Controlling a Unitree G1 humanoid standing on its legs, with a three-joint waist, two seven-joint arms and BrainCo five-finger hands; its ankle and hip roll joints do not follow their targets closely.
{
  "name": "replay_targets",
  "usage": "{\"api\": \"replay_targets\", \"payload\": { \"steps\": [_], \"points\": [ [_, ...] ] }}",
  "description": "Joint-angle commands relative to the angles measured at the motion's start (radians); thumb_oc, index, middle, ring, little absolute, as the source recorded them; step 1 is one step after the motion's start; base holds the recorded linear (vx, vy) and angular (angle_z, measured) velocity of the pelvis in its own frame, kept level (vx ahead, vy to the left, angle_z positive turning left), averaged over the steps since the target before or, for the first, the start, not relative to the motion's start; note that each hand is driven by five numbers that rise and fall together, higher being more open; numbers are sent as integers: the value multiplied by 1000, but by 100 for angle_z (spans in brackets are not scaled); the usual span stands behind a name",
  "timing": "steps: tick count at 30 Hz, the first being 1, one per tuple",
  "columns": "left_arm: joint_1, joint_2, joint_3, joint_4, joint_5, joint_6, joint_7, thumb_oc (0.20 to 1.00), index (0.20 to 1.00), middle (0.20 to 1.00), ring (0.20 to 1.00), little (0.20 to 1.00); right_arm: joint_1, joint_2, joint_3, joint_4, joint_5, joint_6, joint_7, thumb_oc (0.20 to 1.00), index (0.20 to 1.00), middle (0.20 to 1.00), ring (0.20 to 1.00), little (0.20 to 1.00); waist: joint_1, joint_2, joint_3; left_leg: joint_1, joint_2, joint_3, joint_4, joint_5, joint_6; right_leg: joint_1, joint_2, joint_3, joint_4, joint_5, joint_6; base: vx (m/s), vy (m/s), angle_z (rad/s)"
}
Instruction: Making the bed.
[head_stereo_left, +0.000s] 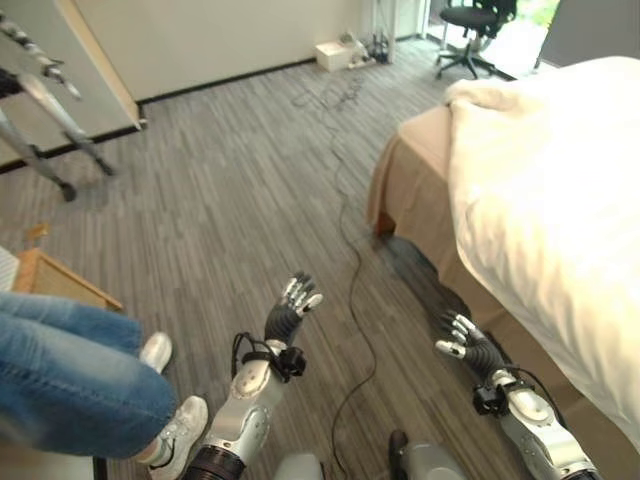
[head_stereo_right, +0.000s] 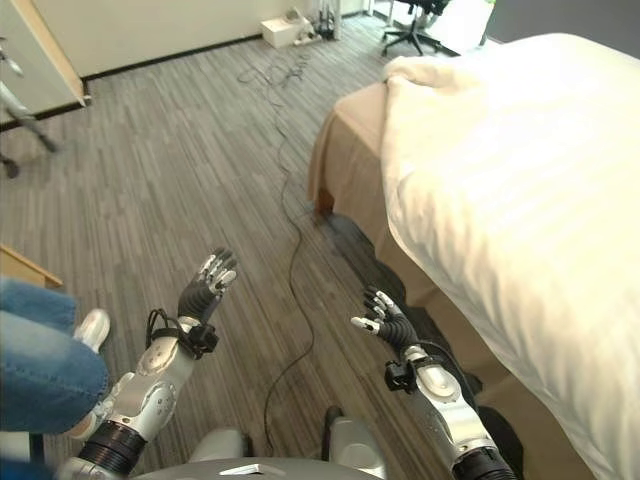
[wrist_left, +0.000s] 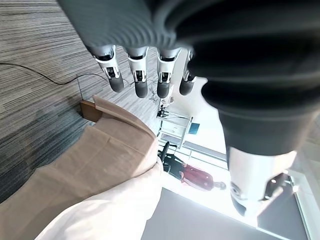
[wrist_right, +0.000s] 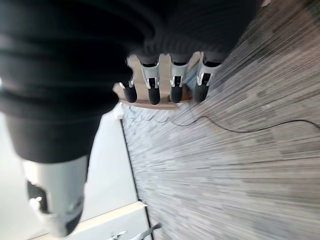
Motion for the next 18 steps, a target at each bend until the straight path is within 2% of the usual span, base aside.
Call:
{"api": "replay_targets", "payload": {
  "steps": [1,2,4,7,8,10,12,13,14,15,16,17,18],
  "points": [
    [-40,10,37,-46,7,-69,1,1000,1000,1000,1000,1000,-26,-9,-8,-52,-13,-65,3,1000,1000,1000,1000,1000,9,-2,7,-59,-9,9,-169,128,58,243,50,45,-208,18,42,356,177,-44],
    [-40,10,41,-40,10,-70,7,1000,1000,1000,1000,1000,-27,-13,-11,-48,-36,-69,-4,1000,1000,1000,1000,1000,18,11,3,-75,19,-28,-257,190,43,261,56,63,-212,0,46,235,134,-45],
    [-41,-2,47,-31,-26,-81,13,1000,1000,1000,1000,1000,-32,-15,-18,-37,-58,-73,-17,1000,1000,1000,1000,1000,27,20,-2,-88,68,-83,-336,239,10,291,40,95,-205,-25,55,363,220,-36],
    [-51,-10,74,-22,-58,-100,42,1000,1000,1000,1000,1000,-36,-9,-35,-32,-42,-73,-39,1000,1000,1000,1000,1000,35,26,-27,-107,152,-128,-368,279,-36,358,-27,161,-185,-67,88,563,402,-69],
    [-45,-6,92,-24,-59,-106,45,1000,1000,1000,1000,1000,-32,-5,-34,-26,-34,-69,-30,1000,1000,1000,1000,1000,37,30,-44,-102,189,-134,-351,302,-58,387,-67,188,-180,-74,108,536,440,-141],
    [-40,-2,98,-25,-59,-108,43,1000,1000,1000,1000,1000,-30,-1,-32,-25,-35,-64,-27,1000,1000,1000,1000,1000,38,28,-50,-90,197,-117,-338,295,-60,397,-93,192,-175,-70,121,382,391,-90],
    [-36,10,97,-30,-60,-103,34,1000,1000,1000,1000,1000,-17,2,-37,-30,-50,-56,-17,1000,1000,1000,1000,1000,26,24,-68,-81,200,-68,-307,262,-55,400,-157,196,-135,-27,152,411,514,-21],
    [-44,24,85,-32,-43,-101,34,1000,1000,1000,1000,1000,-11,5,-44,-34,-62,-58,-29,1000,1000,1000,1000,1000,23,23,-66,-99,183,-49,-253,260,-51,381,-188,191,-88,41,165,543,681,-41],
    [-64,42,58,-29,-17,-93,30,1000,1000,1000,1000,1000,-1,15,-57,-34,-61,-51,-33,1000,1000,1000,1000,1000,9,16,-68,-87,144,-11,-195,178,5,310,-227,222,69,196,130,556,744,-32],
    [-79,50,45,-31,-9,-87,29,1000,1000,1000,1000,1000,-5,22,-58,-31,-50,-53,-43,1000,1000,1000,1000,1000,1,28,-58,-60,120,10,-197,147,40,264,-228,227,165,268,98,444,584,-13],
    [-80,50,45,-31,-9,-87,29,1000,1000,1000,1000,1000,-5,22,-59,-31,-50,-53,-43,1000,1000,1000,1000,1000,3,30,-59,-61,123,12,-198,148,41,260,-226,230,163,271,98,255,424,16],
    [-91,60,32,-37,7,-79,34,1000,1000,1000,1000,1000,-12,44,-57,-28,-7,-58,-59,1000,1000,1000,1000,1000,-13,43,-41,-14,86,25,-212,129,69,201,-231,210,258,341,82,399,620,11],
    [-83,84,33,-59,26,-65,6,1000,1000,1000,1000,1000,-14,67,-59,-13,48,-61,-39,1000,1000,1000,1000,1000,-35,65,-20,57,46,32,-254,103,107,130,-200,191,390,365,76,574,801,-15]
  ]
}}
